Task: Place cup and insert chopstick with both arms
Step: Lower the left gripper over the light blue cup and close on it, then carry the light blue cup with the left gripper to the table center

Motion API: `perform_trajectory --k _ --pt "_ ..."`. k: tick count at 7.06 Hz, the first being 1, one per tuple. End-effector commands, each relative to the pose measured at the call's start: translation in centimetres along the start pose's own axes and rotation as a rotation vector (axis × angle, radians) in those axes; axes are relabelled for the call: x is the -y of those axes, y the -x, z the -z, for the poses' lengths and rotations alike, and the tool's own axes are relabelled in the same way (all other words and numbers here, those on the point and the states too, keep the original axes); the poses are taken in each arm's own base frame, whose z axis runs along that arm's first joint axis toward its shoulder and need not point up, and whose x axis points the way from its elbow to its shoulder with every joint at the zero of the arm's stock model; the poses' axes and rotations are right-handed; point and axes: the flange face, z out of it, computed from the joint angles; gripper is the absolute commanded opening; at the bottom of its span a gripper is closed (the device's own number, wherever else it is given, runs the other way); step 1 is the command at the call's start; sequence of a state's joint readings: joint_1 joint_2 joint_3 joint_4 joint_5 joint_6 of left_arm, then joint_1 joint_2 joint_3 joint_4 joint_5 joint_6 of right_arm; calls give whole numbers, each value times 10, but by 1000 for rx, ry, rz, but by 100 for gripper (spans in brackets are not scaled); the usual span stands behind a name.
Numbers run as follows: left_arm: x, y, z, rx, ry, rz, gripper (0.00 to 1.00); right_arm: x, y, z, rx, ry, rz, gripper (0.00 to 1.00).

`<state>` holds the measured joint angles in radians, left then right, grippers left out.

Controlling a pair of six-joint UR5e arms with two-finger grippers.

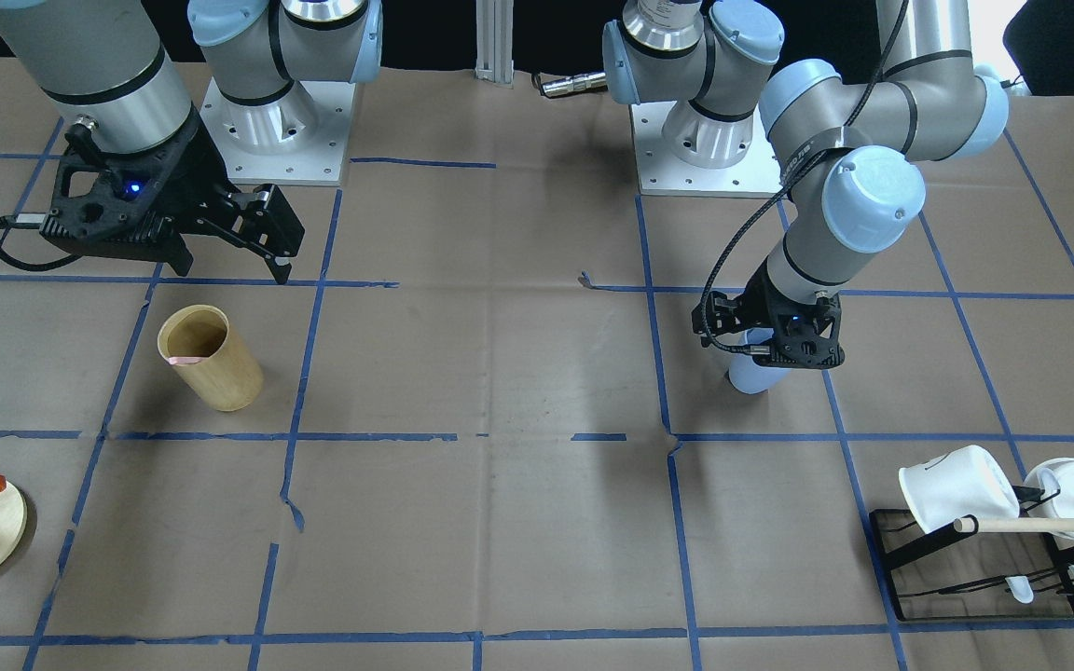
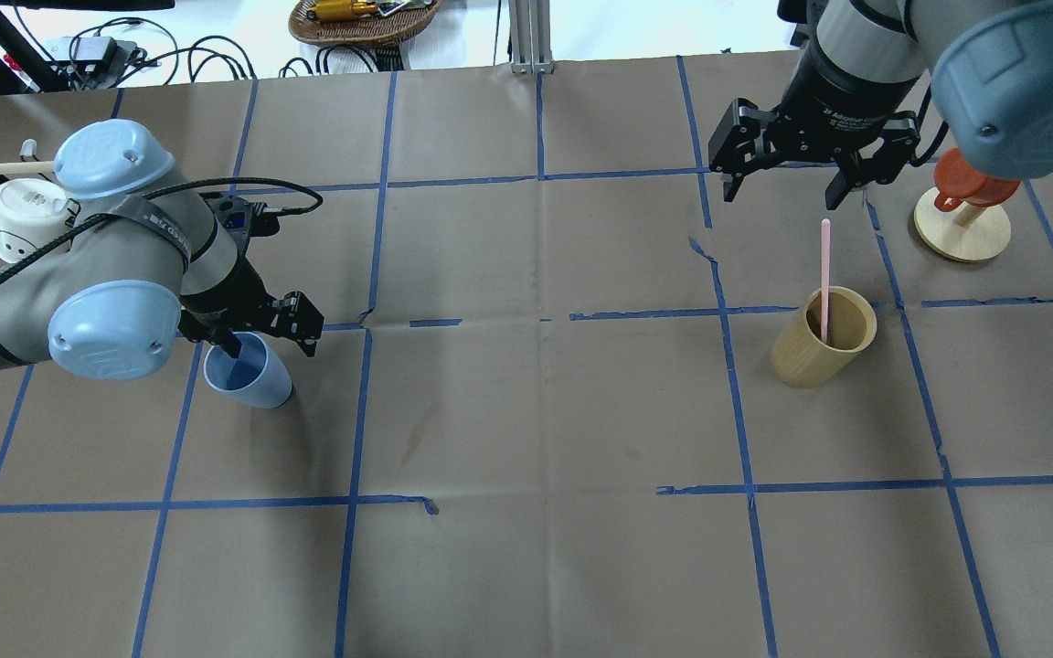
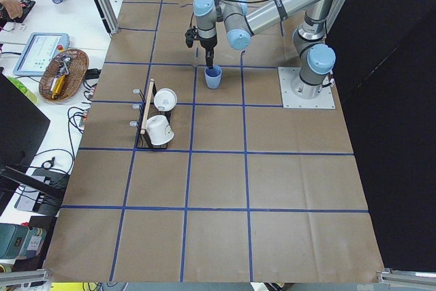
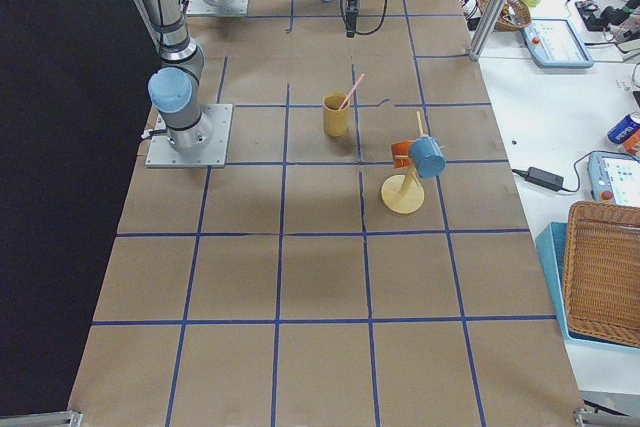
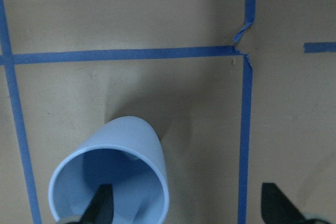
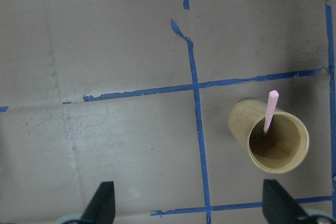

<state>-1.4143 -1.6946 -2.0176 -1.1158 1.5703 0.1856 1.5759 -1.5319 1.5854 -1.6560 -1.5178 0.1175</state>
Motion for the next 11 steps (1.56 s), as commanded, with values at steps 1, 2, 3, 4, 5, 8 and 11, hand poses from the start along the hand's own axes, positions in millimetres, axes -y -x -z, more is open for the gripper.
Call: perform_trajectory --k 1,2,3,4,5,8,11 --pt "0 0 -25 -9 49 -2 74 -3 -1 -8 1 13 6 100" --pt "4 1 -25 -9 49 1 44 -3 -1 -8 -1 13 6 100" --pt "4 0 -23 -6 45 3 16 -3 -1 -9 -1 15 7 100" --pt "4 0 -20 -5 38 5 1 -2 -3 -11 -2 19 4 100" --pt "6 1 -19 -5 38 6 0 -1 -4 -9 -1 16 1 100" --pt "35 -34 36 -5 7 56 0 -3 -11 -18 0 34 -3 100" --pt "56 -154 31 -46 -69 203 0 -5 -13 -19 -1 36 27 100"
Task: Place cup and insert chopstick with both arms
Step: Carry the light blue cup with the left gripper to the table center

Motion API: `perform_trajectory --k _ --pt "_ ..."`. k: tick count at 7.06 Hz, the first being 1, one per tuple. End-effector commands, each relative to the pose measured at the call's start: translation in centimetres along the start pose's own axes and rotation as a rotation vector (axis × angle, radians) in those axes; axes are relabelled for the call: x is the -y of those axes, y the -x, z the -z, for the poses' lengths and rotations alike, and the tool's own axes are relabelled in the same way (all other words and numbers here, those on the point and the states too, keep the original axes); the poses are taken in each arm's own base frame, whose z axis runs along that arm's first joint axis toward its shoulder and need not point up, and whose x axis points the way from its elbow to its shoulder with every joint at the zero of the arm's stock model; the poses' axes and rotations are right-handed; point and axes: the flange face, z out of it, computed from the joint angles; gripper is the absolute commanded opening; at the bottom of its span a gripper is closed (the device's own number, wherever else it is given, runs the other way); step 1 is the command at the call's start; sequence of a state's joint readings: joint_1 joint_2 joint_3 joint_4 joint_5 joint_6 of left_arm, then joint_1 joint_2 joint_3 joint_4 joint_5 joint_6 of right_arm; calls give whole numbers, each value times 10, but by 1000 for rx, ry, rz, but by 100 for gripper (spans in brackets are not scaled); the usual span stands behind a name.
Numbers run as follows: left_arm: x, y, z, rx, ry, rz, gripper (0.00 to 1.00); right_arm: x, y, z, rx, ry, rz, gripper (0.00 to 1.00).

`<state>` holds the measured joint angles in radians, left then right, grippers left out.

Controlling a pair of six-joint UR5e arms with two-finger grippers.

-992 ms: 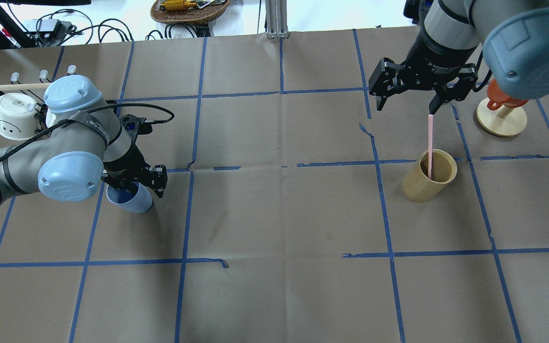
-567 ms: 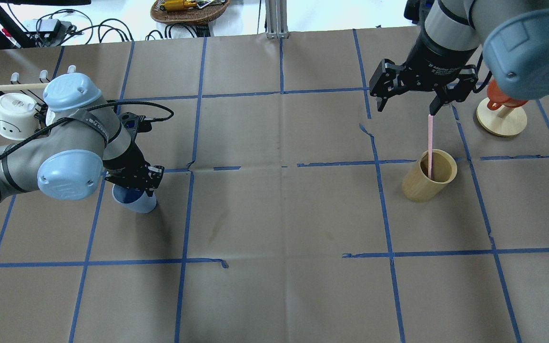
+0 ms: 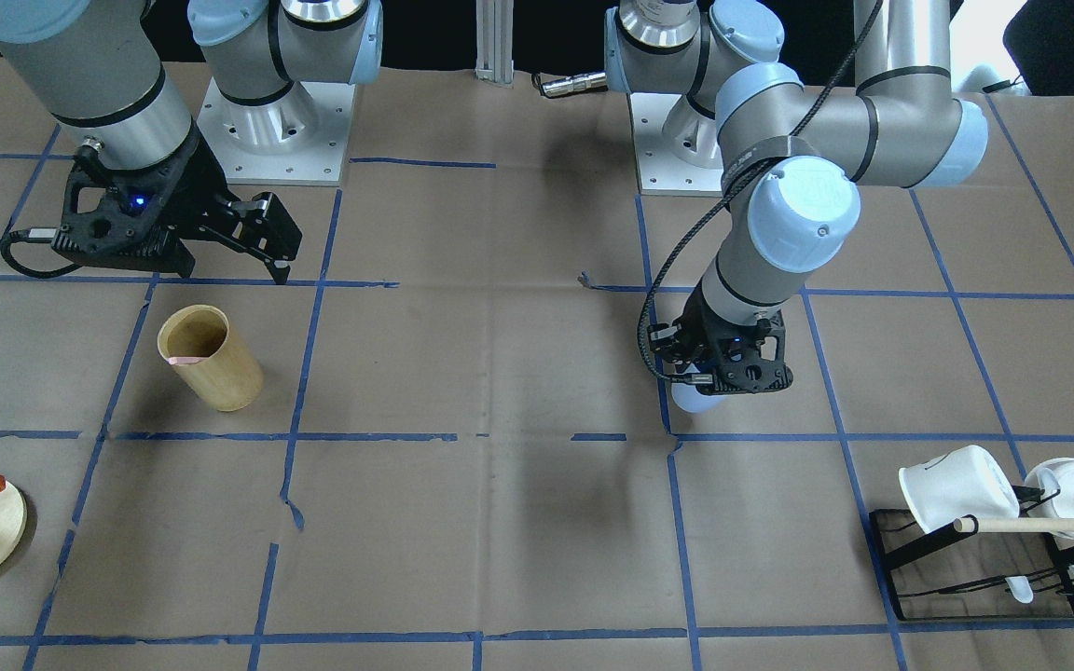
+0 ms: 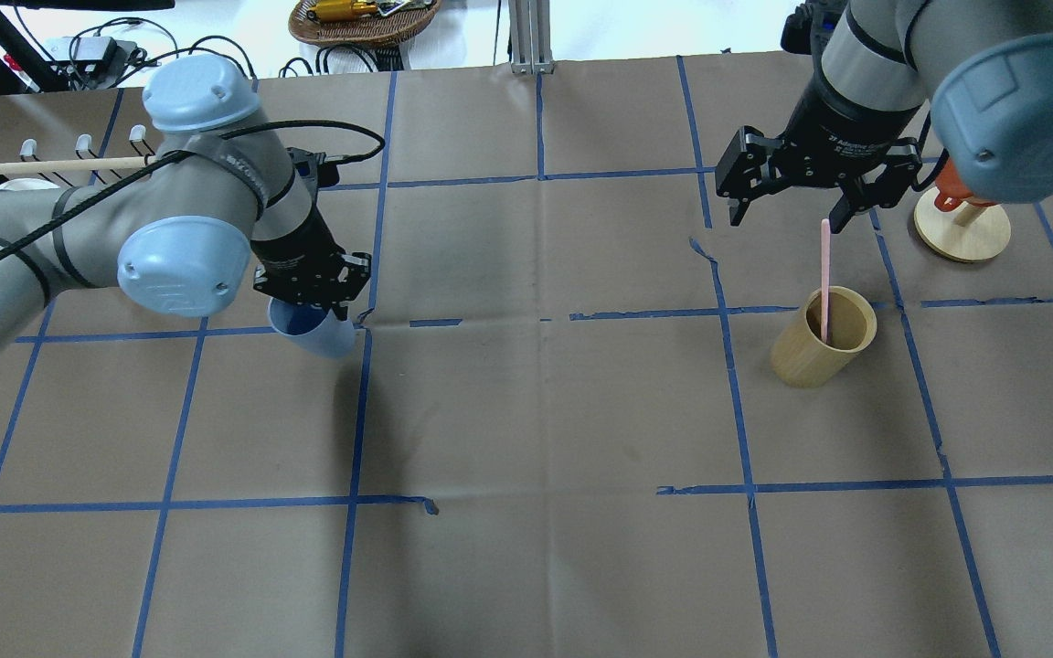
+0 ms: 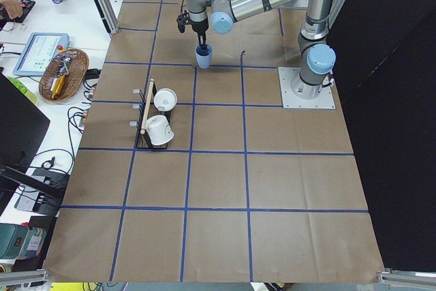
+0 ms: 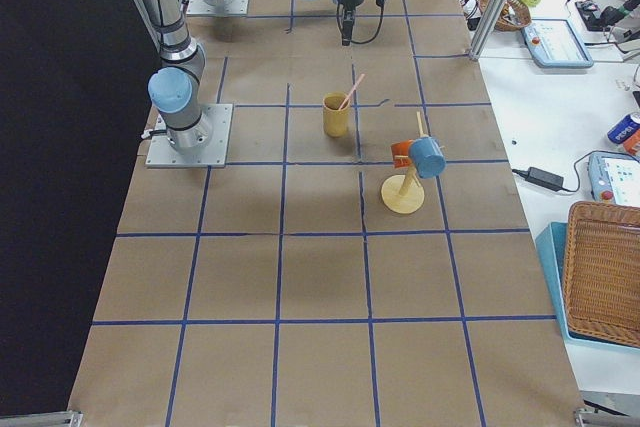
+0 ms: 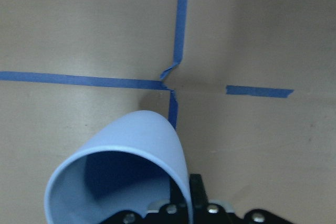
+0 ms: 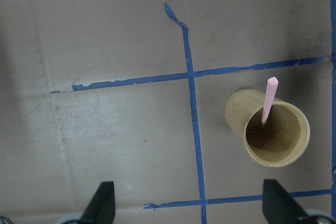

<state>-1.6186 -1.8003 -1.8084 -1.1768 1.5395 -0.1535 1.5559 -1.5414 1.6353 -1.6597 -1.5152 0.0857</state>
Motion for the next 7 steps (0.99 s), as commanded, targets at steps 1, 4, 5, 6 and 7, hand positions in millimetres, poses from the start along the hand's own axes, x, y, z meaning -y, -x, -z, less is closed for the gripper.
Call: perform_trajectory --k 1,4,5,6,7 --pt "7 -105 -1 -41 -51 48 0 4 -10 -2 0 3 31 100" --pt "18 -217 -37 -31 -38 59 0 3 -22 -13 -2 25 97 100" --pt "17 -222 -42 -32 -28 55 0 3 -25 -15 0 28 91 100" --pt "18 -223 -45 -28 -25 54 1 4 -26 -15 0 29 90 100" --pt "17 -225 -45 -31 -27 50 5 5 -26 -18 0 37 91 100"
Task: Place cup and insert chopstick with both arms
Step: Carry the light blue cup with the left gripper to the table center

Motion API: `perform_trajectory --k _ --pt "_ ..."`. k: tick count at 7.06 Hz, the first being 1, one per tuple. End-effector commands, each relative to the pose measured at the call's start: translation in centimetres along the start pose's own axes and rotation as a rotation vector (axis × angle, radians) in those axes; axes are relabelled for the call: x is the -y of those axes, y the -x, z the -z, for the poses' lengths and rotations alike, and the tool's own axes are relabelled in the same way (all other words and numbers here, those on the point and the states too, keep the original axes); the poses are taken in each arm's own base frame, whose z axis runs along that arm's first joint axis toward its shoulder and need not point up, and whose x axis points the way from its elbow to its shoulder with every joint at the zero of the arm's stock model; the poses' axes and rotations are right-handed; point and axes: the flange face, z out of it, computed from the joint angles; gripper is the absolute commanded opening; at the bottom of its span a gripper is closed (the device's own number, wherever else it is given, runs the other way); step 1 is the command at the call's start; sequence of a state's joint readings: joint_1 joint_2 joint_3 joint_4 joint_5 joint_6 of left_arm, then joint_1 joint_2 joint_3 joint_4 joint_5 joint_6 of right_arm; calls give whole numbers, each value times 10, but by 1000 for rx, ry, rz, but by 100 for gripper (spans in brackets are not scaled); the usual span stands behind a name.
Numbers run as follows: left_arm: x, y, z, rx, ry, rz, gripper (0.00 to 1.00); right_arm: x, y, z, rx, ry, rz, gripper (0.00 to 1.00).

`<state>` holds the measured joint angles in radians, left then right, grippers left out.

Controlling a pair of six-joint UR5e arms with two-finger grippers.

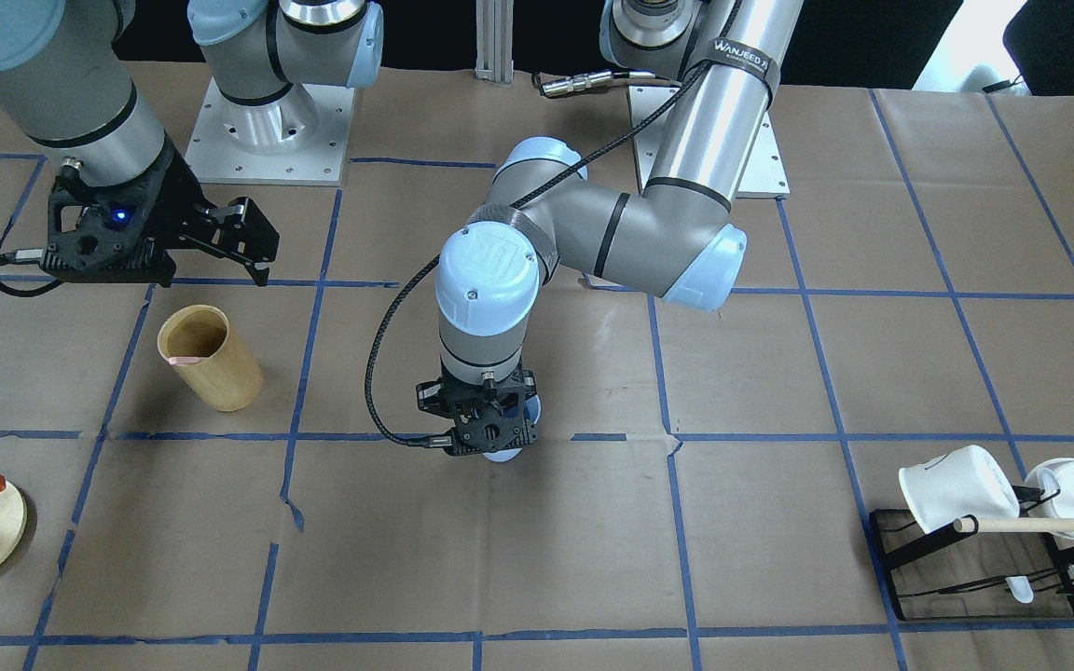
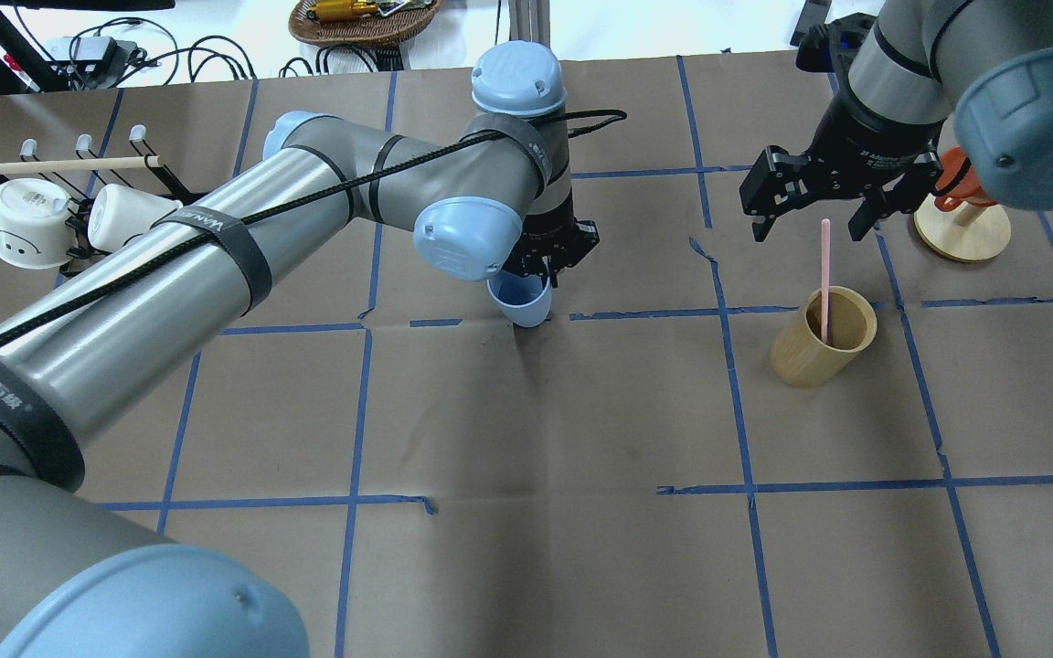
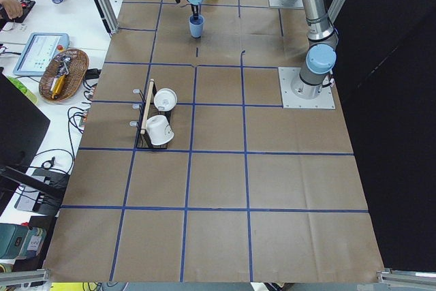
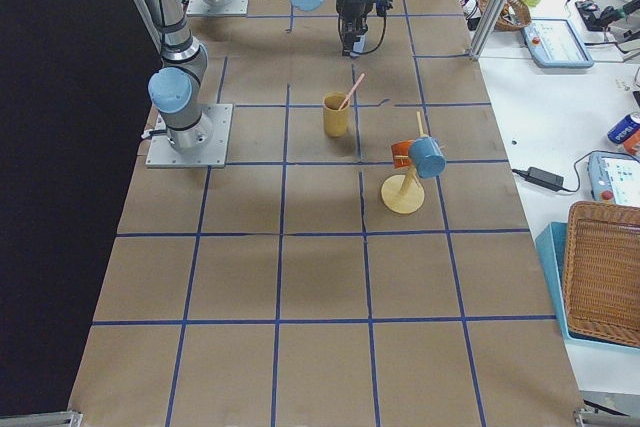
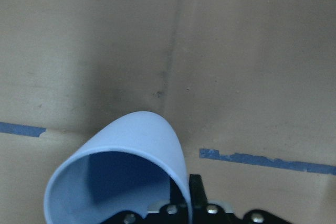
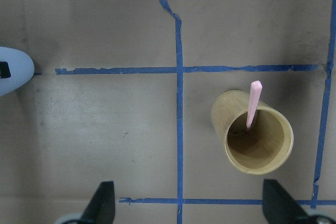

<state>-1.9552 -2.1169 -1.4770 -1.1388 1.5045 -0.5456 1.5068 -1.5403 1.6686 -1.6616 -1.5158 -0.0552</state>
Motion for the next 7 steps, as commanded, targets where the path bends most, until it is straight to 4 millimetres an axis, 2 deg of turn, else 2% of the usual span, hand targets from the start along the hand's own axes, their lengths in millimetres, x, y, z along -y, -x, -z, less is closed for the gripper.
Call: perform_trajectory --k 1,3,5,6,7 --pt "-3 -6 -2 0 2 -8 16 1 -1 -4 1 8 1 100" --pt "0 -9 1 -9 -16 -12 100 2 1 -4 17 3 34 100" --pt "-1 -7 32 -33 -55 -15 100 29 -6 -5 -41 -72 105 100" --pt "-1 0 61 -50 -90 -14 100 44 -13 -11 -99 -52 158 100" --pt "4 24 95 -62 -109 11 100 62 -17 -24 -132 -11 206 100"
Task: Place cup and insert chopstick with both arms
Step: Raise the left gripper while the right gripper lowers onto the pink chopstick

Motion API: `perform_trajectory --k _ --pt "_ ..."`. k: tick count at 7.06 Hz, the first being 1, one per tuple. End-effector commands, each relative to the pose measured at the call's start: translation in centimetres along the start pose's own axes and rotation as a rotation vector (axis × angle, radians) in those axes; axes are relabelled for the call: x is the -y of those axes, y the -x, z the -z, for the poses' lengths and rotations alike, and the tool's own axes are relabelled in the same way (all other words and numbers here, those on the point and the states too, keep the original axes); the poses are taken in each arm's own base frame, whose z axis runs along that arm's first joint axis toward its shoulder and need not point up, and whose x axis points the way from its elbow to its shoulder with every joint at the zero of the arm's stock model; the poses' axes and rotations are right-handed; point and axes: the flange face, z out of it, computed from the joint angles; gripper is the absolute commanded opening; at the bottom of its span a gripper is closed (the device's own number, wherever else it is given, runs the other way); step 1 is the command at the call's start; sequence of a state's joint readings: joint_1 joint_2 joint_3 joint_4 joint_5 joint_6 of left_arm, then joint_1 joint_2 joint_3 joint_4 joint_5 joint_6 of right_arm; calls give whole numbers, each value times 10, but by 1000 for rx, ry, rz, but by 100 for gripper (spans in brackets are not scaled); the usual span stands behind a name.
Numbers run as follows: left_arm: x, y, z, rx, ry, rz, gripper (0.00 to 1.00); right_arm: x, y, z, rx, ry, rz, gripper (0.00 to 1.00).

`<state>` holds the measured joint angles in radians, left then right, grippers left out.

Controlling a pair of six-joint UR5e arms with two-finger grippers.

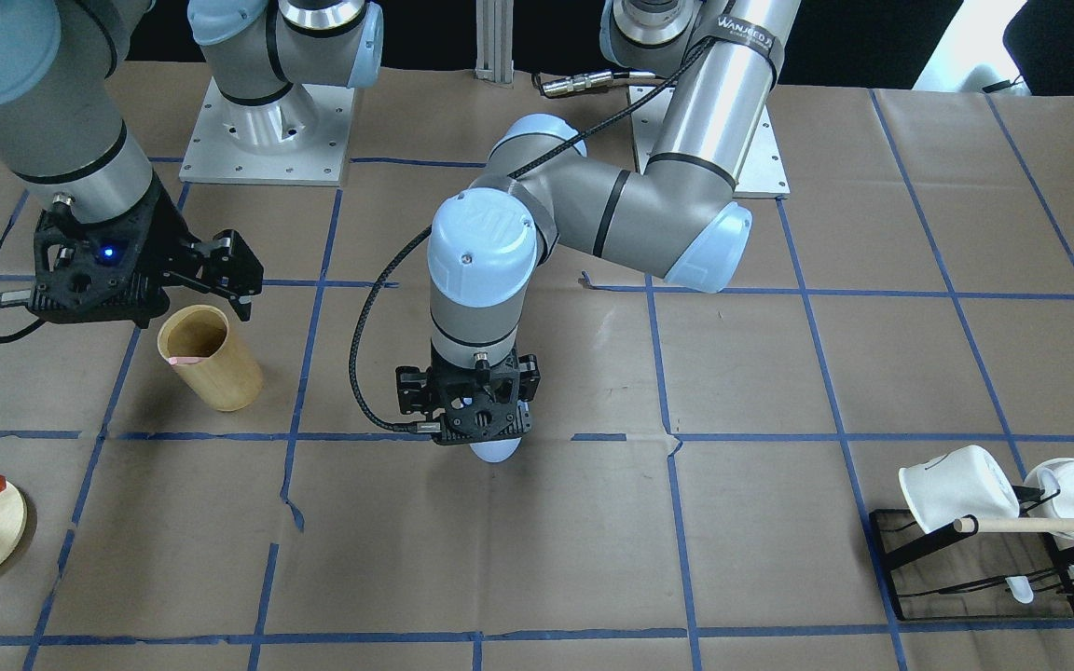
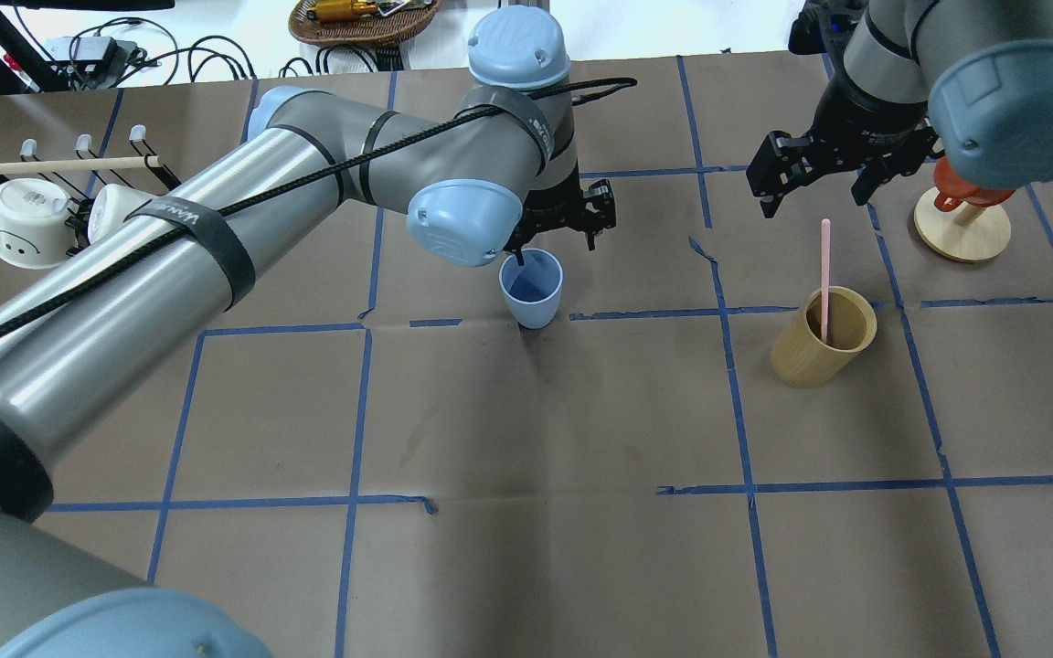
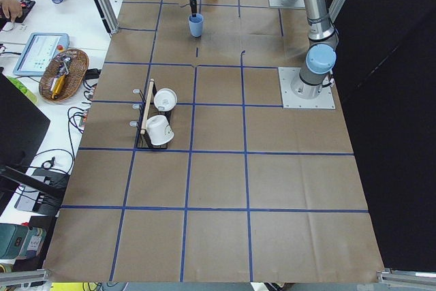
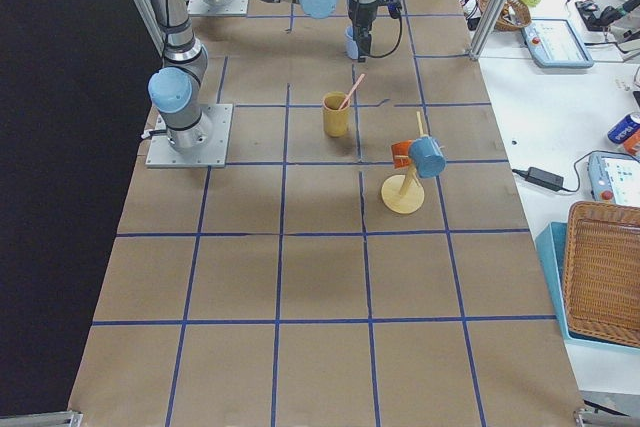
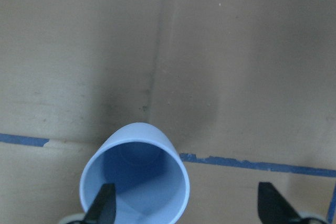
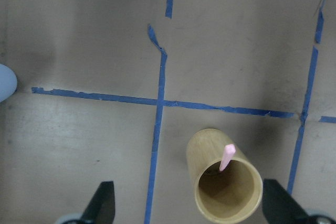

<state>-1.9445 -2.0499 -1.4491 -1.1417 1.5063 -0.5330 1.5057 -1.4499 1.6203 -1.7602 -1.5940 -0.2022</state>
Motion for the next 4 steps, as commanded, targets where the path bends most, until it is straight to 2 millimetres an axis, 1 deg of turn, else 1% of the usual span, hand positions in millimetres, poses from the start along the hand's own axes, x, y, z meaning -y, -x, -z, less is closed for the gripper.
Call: perform_trajectory --k 1,2,3,4 --pt "8 42 68 -22 -17 -3 100 22 -8 -26 -36 82 64 100" --pt "9 60 97 -45 -23 -40 100 24 -8 -40 -26 118 66 100" --pt "7 88 122 -33 -5 -93 100 29 -10 -59 -20 167 66 100" --pt "5 107 145 -47 -6 -141 100 25 -14 -67 -65 200 75 100"
